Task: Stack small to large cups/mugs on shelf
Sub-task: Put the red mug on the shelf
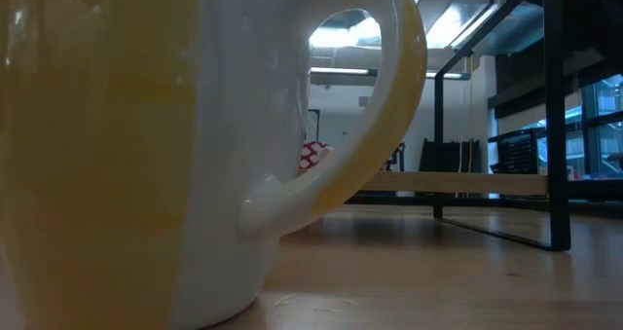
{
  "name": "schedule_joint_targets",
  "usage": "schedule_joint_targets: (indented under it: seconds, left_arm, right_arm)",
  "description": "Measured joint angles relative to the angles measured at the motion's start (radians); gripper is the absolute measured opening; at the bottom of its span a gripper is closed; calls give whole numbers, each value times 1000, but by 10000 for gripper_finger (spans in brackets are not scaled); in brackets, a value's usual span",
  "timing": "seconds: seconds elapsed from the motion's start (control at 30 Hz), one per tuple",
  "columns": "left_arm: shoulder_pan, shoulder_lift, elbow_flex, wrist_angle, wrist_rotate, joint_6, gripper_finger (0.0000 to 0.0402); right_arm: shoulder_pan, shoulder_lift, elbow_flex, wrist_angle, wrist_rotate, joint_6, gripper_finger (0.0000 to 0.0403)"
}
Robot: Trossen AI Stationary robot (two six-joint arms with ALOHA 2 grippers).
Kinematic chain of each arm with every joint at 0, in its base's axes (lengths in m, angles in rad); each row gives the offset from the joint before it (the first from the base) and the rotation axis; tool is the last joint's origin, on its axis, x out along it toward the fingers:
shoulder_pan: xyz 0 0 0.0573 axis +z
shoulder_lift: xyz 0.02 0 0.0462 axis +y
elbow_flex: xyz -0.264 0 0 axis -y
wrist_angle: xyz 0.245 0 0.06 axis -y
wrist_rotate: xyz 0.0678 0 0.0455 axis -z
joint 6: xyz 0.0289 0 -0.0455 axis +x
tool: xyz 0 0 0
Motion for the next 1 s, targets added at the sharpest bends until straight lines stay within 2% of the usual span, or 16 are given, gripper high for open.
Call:
schedule_joint_targets:
  seconds: [0.1,0.17,0.3,0.43,0.6,0.73,0.87,1.0]
  left_arm:
    - [0,0,0,0,0,0,51]
    - [0,0,0,0,0,0,51]
    - [0,0,0,0,0,0,51]
    - [-1,0,0,0,1,0,51]
    - [-1,0,0,0,1,1,51]
    - [-1,1,0,0,1,8,51]
    - [-1,1,0,0,1,21,51]
    - [-1,1,0,1,1,34,51]
  right_arm:
    - [-5,-30,0,-30,164,-64,95]
    - [-27,-50,0,-59,212,-73,95]
    - [-132,-55,-2,-160,47,16,95]
    - [-242,-54,-2,-187,35,85,95]
    - [-376,-51,-8,-221,-84,148,95]
    - [-429,-43,-45,-263,-93,146,108]
    - [-438,-43,-97,-275,-93,135,140]
    - [-434,-43,-163,-214,-85,135,170]
